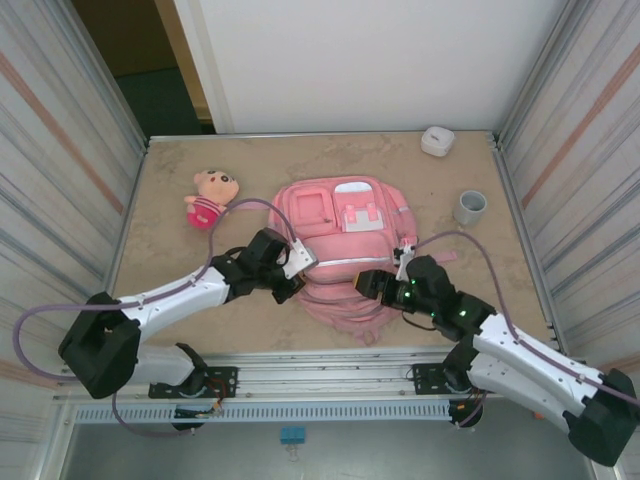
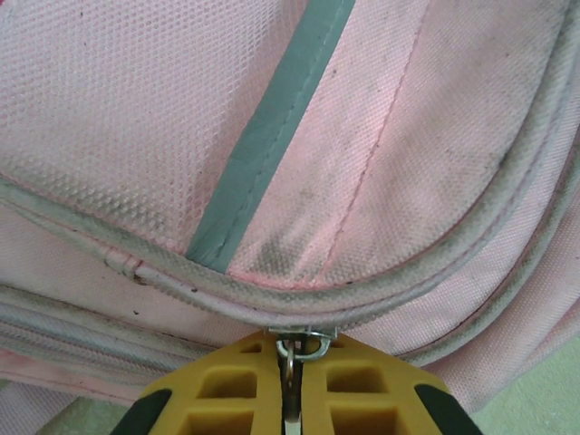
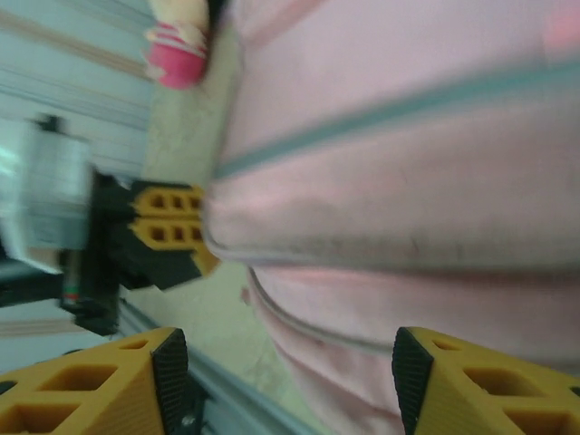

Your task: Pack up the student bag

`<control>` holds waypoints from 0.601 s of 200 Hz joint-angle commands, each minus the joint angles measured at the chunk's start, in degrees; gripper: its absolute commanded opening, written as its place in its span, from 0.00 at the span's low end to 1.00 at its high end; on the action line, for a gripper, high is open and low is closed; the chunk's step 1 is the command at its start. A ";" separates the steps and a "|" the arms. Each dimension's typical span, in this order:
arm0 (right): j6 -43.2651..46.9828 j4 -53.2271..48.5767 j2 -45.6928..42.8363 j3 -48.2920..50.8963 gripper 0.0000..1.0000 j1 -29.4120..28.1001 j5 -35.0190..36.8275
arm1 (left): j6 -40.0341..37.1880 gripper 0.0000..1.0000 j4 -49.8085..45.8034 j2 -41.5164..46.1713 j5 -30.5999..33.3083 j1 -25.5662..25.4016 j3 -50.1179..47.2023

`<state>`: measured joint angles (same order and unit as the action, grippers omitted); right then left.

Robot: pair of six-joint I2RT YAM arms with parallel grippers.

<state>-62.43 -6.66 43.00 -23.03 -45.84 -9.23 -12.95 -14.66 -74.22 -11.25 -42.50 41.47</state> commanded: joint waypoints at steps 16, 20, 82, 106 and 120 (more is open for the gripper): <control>-18.74 14.30 6.06 0.90 0.61 -4.48 3.08 | 0.94 0.00 1.48 2.44 1.78 -0.21 -1.22; -19.33 15.27 6.95 1.03 0.60 -4.52 3.12 | 1.06 0.00 1.52 2.47 1.78 -0.21 -1.29; -21.82 23.20 18.68 -0.96 0.52 -4.87 3.98 | 0.74 0.00 2.33 2.76 0.89 -0.60 -1.31; -21.33 25.38 21.24 -1.08 0.38 -4.40 5.99 | 0.53 0.00 2.87 3.15 0.03 -1.56 -1.57; -20.92 26.83 22.31 -1.10 0.28 -3.82 6.75 | -0.20 0.00 2.79 3.28 -0.87 -2.37 -2.00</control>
<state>-83.00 16.32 63.68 -22.35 -50.26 -5.89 -12.60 -13.37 -73.17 -10.85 -43.57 40.34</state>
